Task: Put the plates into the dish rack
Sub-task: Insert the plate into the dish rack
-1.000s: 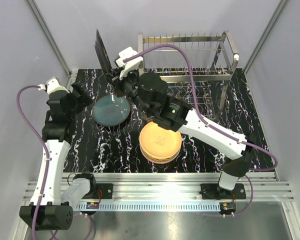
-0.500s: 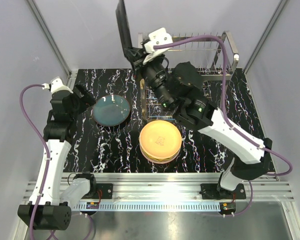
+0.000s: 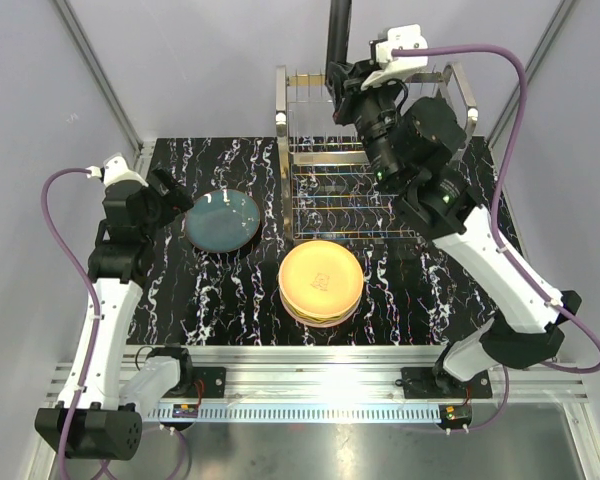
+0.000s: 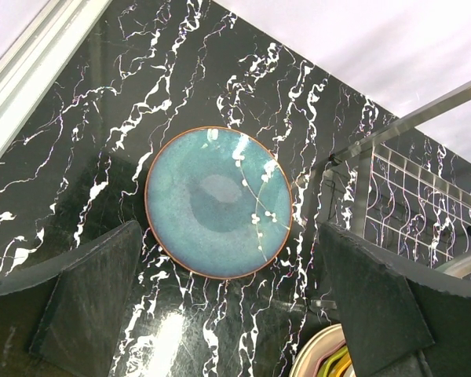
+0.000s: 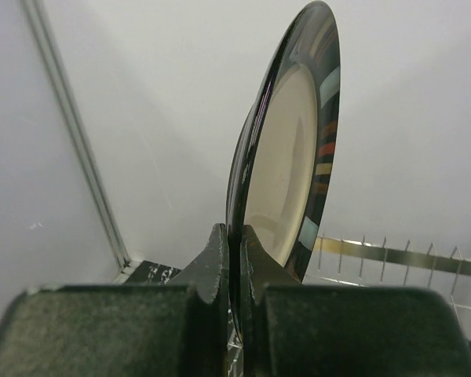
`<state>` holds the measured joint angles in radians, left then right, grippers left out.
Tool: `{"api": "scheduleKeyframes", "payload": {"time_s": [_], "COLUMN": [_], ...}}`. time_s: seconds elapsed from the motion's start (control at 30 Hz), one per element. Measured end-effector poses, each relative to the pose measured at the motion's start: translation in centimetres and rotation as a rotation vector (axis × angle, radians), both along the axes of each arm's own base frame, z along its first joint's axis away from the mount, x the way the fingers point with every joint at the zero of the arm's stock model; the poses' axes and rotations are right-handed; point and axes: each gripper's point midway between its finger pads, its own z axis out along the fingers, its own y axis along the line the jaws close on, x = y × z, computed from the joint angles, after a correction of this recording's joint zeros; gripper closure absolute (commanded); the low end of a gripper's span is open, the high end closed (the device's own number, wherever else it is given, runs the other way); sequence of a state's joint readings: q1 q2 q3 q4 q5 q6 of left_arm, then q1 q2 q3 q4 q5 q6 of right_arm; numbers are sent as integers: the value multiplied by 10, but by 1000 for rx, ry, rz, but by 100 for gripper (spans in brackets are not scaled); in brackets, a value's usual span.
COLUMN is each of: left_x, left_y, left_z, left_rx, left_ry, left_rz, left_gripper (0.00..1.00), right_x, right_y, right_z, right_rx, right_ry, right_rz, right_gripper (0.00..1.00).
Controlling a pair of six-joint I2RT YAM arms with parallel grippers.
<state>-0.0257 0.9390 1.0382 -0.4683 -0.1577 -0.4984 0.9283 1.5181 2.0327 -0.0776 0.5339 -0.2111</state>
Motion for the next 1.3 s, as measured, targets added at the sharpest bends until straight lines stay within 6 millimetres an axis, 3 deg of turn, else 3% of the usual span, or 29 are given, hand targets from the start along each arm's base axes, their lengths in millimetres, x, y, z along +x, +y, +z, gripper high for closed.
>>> {"api": "scheduleKeyframes", "payload": {"time_s": [0.1,0.2,0.53,0.67,0.97,1.3], "left_x": [1,4,6,6,7,7], "left_y": [-1,-3,-6,-7,-9,-10], "left_z": [-1,-4,-7,-8,-11,-11], "left_rx": [-2,-4,-11,-13,-17,-20], "left_ry": [3,13,22,23,33,33], "left_rz": [-6,-12,-29,-34,-46,-52], "left_gripper": [1,1,1,1,1,1], "right_x": [23,34,53,66,71,77], "right_y": [-12,-9,42,42,42,47], "right_z": [-20,-34,-76,-87,-90,-69], "right_rx": [-8,-22,-97,-110,-110,-88], "right_ry": [57,98,181,199,204,172], "right_rz": [-28,-5,135,117,110,121], "right_gripper": [100,100,100,100,100,100]}}
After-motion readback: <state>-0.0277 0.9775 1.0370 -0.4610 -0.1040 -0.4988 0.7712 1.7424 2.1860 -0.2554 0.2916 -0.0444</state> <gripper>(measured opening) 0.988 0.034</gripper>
